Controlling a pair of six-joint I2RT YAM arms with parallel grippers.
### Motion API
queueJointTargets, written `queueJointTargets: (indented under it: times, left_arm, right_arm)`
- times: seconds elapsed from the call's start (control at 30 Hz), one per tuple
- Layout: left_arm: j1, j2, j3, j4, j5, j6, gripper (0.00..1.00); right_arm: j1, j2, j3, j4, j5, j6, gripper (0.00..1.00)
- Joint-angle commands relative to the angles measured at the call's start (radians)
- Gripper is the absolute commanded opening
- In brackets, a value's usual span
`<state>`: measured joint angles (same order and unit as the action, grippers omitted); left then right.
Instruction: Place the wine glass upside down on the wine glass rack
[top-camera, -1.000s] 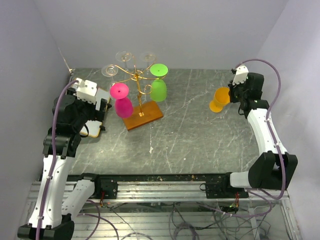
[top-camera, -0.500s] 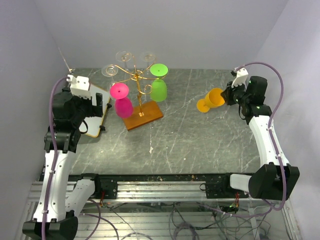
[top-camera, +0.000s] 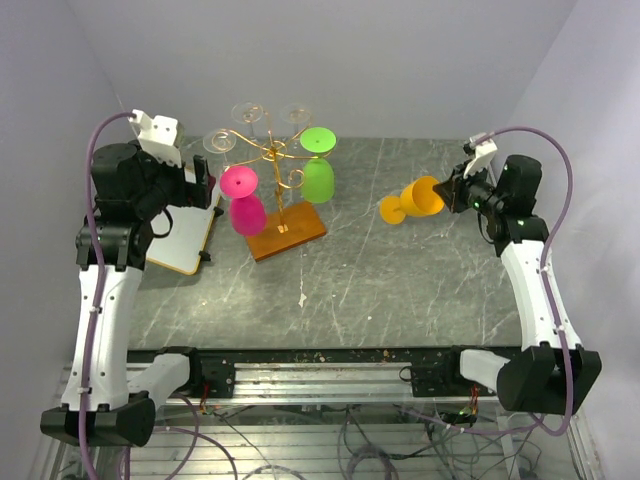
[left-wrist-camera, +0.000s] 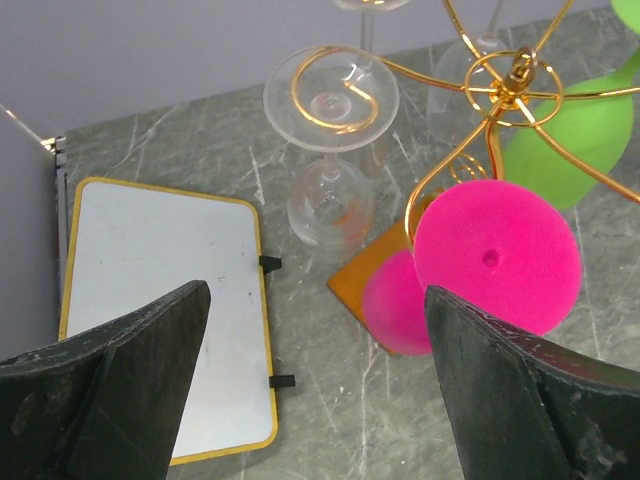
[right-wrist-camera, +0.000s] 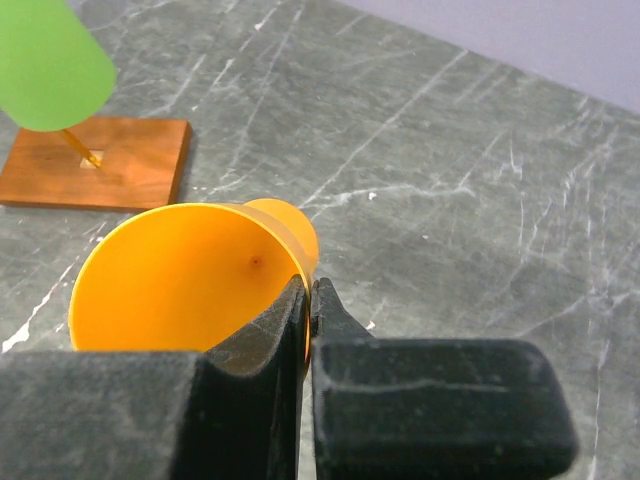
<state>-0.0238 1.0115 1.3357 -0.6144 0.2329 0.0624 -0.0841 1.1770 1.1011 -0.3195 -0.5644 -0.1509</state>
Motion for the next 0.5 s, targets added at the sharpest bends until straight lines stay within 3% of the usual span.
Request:
queueJointTargets:
  times: [0.0, 0.17, 0.47]
  left_arm:
    - [0.003, 0.019, 0.078, -0.050, 0.075, -0.004, 0.99]
    - [-0.056, 0.052, 0.128, -0.068, 0.054, 0.007, 0.99]
    - [-0.206, 0.106, 0.222, -0.066, 0.010, 0.014, 0.99]
  right_arm:
    - [-0.002, -0.042, 0.000, -0.029, -0.097, -0.050, 0.00]
    - [0.004, -0.094, 0.043, -0.178, -0.175, -0.157, 0.00]
    - [0.006, -0.188, 0.294, -0.417, -0.080, -0.276, 0.00]
